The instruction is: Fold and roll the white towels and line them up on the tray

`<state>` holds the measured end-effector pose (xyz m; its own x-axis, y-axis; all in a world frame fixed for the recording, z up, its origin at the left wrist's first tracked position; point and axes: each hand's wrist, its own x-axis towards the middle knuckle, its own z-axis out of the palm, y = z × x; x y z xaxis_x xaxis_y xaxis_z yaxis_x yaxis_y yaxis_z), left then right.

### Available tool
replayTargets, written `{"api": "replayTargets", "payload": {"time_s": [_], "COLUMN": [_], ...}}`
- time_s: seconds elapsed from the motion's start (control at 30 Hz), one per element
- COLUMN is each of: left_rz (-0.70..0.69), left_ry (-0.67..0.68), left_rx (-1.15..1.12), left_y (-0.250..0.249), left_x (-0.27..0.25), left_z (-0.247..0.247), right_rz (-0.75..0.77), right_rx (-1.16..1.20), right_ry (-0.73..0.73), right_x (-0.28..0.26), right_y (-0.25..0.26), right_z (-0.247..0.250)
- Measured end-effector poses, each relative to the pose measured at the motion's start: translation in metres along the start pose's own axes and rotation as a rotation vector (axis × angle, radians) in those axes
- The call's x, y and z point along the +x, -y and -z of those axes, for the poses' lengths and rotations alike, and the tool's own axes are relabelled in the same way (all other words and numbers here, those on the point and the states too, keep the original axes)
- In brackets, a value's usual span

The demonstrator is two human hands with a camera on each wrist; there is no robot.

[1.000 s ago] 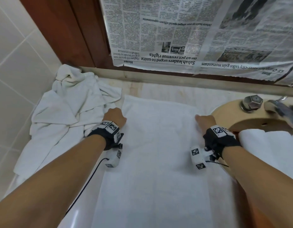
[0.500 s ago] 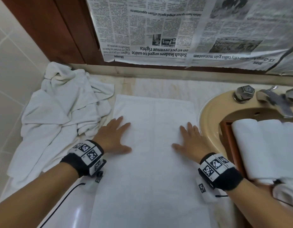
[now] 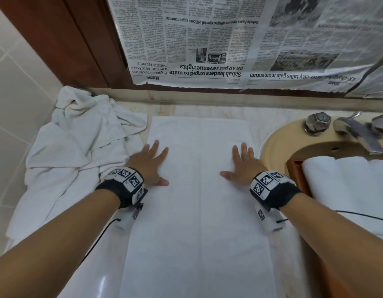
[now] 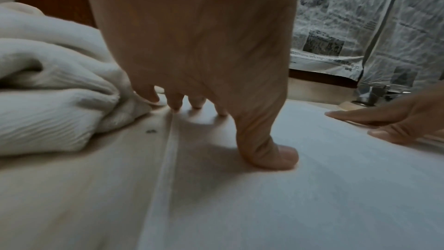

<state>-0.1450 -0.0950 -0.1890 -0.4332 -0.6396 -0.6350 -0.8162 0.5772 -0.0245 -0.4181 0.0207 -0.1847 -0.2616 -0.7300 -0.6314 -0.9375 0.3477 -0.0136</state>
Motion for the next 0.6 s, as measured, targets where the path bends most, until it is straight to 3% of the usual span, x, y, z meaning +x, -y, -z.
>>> {"api": "replayTargets", "payload": {"time_s": [0.37, 0.5, 0.6], "left_rz": [0.052, -0.035, -0.127], "left_ry": [-0.007, -0.137, -0.163], "left_rx": [-0.019, -0.091, -0.157], "left_y": [0.003, -0.017, -0.030], "left_x": [0.033, 0.004, -0.034], "left_z": [0.036, 0.012, -0.033], "right_rz": [-0.058, -0.028, 0.043], "right_rx": [0.031, 0.090, 0.119], "right_ry": [-0.040, -0.092, -0.026], "right_x": [0.031, -0.001, -0.038], "right_y": [0.002, 0.014, 0.014], "right_z": [0.034, 0.010, -0.031]}}
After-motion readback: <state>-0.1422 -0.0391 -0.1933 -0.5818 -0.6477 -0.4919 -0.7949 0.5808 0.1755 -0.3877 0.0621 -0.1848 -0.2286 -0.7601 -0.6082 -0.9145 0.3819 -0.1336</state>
